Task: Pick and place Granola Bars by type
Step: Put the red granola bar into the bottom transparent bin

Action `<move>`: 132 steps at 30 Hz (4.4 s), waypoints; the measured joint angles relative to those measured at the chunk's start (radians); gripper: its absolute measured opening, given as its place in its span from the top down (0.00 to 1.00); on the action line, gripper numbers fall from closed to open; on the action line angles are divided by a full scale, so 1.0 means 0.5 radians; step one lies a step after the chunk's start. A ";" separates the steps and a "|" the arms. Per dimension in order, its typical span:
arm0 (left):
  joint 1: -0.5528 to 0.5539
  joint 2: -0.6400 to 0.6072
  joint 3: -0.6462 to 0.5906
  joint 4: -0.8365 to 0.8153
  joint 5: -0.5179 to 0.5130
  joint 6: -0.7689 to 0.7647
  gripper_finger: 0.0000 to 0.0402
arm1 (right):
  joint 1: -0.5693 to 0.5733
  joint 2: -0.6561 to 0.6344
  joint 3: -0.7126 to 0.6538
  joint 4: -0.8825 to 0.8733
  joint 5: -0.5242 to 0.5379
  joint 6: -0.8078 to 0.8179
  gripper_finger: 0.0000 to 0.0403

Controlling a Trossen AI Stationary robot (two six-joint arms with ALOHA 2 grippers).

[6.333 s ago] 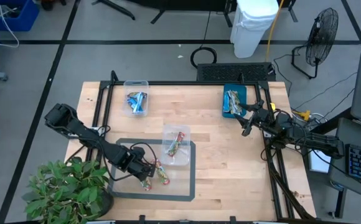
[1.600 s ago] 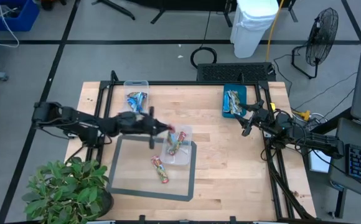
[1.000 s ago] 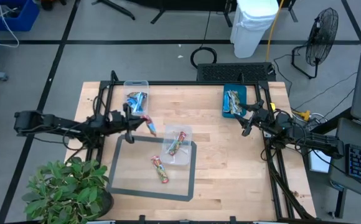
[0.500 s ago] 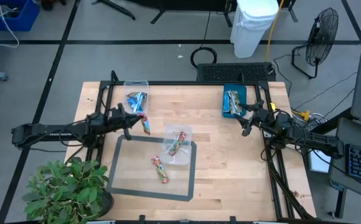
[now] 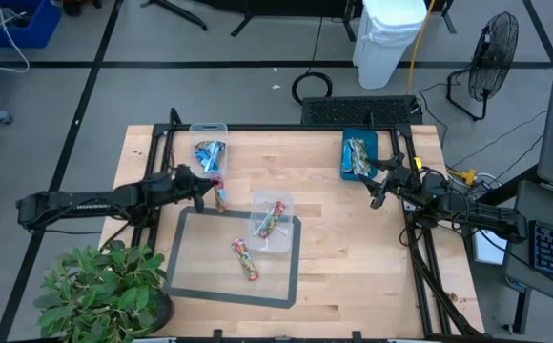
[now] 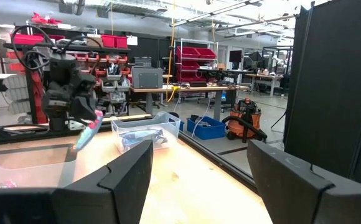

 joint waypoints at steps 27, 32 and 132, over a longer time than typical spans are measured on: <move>-0.425 1.630 1.450 -0.360 0.099 0.253 1.00 | -0.001 0.000 0.000 0.001 0.000 0.000 0.38; -0.432 1.849 1.564 -0.338 0.175 0.244 1.00 | -0.001 0.000 0.000 0.000 0.000 0.000 0.38; -1.466 2.402 1.599 -0.968 -0.150 -1.171 0.82 | 0.000 -0.001 0.000 0.000 0.000 0.000 0.38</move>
